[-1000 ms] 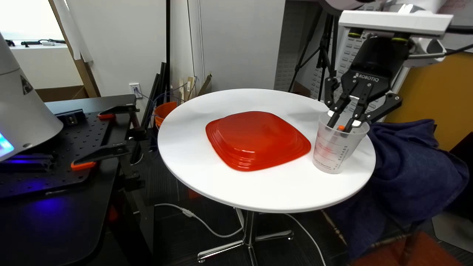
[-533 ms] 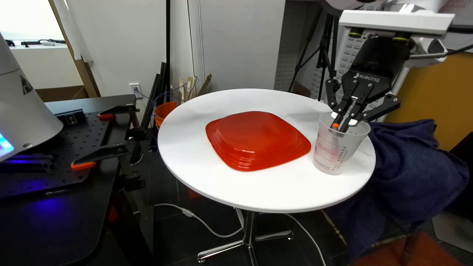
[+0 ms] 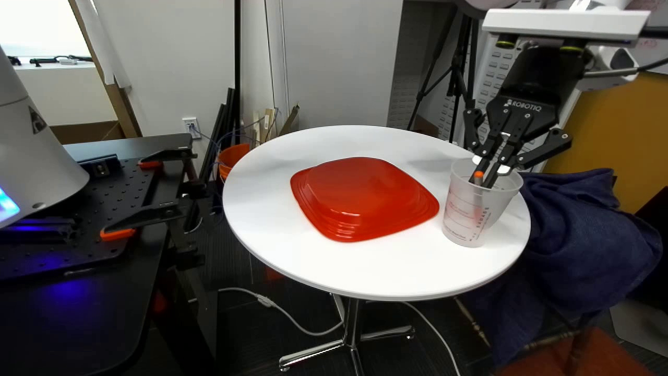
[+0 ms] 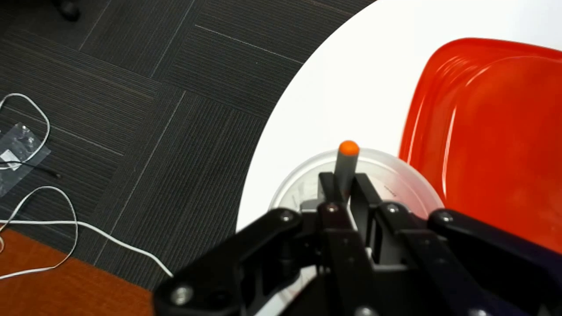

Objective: Remove the orange marker from the clear cup

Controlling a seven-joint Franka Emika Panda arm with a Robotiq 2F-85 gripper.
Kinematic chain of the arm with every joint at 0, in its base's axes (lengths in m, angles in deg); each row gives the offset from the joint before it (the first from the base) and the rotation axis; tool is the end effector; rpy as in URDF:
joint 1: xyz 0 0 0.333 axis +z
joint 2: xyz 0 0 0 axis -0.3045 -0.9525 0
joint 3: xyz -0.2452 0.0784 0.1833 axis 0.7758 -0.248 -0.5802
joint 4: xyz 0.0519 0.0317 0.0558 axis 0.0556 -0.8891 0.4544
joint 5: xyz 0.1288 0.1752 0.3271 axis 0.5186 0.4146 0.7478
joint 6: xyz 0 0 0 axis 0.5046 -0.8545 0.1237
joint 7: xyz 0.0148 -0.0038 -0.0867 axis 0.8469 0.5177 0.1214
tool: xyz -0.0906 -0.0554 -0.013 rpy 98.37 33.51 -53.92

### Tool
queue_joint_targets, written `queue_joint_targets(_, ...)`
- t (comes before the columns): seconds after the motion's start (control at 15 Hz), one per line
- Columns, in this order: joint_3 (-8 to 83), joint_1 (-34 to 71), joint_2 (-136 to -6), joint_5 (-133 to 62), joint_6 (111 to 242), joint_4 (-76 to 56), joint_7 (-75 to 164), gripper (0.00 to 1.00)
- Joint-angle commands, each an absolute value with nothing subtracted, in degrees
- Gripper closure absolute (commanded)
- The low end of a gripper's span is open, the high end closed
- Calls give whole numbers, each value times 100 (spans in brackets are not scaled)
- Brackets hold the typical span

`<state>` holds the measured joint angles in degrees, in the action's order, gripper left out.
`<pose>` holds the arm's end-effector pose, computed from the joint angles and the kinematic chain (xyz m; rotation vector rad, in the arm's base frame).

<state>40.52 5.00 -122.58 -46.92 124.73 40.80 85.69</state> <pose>0.7080 -0.2381 0.1981 2.8483 0.5427 -0.8551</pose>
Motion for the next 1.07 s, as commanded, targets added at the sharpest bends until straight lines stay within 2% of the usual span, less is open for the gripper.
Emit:
queue_joint_targets(0.0,4132,574,-12268,-4760,12240,4266,8474,97)
queue_joint_targets(1.0,4246,766,-11859,-4840,11883,4143,8326,97)
